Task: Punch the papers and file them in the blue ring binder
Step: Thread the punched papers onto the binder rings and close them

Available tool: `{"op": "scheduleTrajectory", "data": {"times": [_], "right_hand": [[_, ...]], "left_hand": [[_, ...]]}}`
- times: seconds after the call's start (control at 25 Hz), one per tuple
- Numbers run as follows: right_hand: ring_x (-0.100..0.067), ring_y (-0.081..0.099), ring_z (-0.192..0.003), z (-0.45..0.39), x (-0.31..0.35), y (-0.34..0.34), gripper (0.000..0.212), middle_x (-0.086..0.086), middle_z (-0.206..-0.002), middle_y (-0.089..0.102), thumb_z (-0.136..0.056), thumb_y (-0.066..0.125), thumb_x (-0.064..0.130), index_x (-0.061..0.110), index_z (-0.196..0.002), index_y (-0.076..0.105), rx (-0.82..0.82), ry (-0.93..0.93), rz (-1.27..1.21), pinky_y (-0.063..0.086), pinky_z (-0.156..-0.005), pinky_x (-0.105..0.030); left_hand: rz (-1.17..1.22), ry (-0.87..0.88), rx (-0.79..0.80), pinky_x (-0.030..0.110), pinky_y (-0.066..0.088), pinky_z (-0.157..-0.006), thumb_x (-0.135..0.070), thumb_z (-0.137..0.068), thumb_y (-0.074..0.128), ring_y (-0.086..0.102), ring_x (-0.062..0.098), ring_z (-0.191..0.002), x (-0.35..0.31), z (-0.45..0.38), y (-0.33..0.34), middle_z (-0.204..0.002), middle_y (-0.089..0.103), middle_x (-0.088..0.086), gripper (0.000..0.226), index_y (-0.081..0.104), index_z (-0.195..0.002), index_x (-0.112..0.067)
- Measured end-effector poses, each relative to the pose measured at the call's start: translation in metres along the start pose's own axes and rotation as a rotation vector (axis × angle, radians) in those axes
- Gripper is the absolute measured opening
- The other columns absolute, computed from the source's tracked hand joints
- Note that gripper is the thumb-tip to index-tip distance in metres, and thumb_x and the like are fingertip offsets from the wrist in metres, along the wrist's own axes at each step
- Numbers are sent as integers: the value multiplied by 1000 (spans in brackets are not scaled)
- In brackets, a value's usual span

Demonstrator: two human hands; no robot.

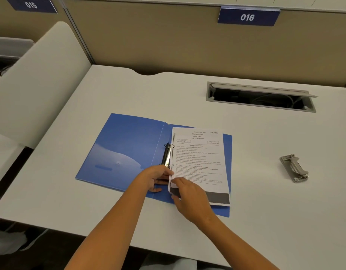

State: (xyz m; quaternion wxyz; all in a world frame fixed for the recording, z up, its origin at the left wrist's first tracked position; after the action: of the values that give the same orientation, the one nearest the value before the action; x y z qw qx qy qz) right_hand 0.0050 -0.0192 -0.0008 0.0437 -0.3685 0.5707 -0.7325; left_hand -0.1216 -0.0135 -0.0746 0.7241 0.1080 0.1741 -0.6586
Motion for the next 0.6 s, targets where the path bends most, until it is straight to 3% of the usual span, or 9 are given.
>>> {"op": "scheduleTrajectory", "data": {"times": [0.08, 0.2, 0.28, 0.36, 0.6], "right_hand": [[-18, 62, -104, -2, 1, 4, 44, 2, -121, 64, -83, 65, 27, 21, -125, 55, -55, -21, 73, 50, -87, -29], [-19, 66, -105, 2, 3, 18, 73, 0, -121, 66, -61, 85, 34, 18, -127, 57, -53, -16, 204, 52, -89, -33], [-22, 66, -107, 3, 6, 22, 82, -4, -122, 66, -52, 92, 26, 14, -126, 59, -77, -23, 260, 52, -90, -36], [-22, 67, -106, 2, 8, 21, 82, -5, -120, 67, -48, 94, 21, 13, -123, 62, -92, -50, 267, 52, -88, -35], [-20, 72, -91, -10, 26, 7, 68, -4, -102, 73, -40, 96, 21, 12, -103, 73, -96, -141, 320, 56, -79, -30]], "left_hand": [[33, 9, 3, 38, 46, -86, -19, -85, 67, 63, 20, -96, 2, 1, -1, -99, 72, 5, 20, 67, -104, -14], [77, 11, 23, 41, 45, -93, -20, -84, 67, 62, 23, -99, 3, 2, -3, -104, 70, 7, 23, 67, -106, -11], [102, 11, 30, 43, 45, -98, -22, -84, 66, 62, 25, -102, 6, 1, -6, -106, 70, 8, 28, 66, -109, -10], [120, 14, 34, 44, 46, -99, -23, -84, 66, 62, 26, -103, 8, 0, -7, -108, 70, 9, 30, 66, -111, -10], [222, 26, 18, 42, 46, -80, -31, -86, 64, 61, 27, -100, 8, 5, -9, -108, 70, 6, 28, 68, -106, -13]]}}
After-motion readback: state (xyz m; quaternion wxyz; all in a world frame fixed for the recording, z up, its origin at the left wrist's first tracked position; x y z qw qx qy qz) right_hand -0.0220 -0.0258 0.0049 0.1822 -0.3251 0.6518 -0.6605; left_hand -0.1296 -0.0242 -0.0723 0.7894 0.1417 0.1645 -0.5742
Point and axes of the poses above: each hand's wrist, its own z-axis away from the middle knuckle, its own y-axis out of the palm, x = y × z, the point moved 8 cm from there along -z, towards the middle knuckle
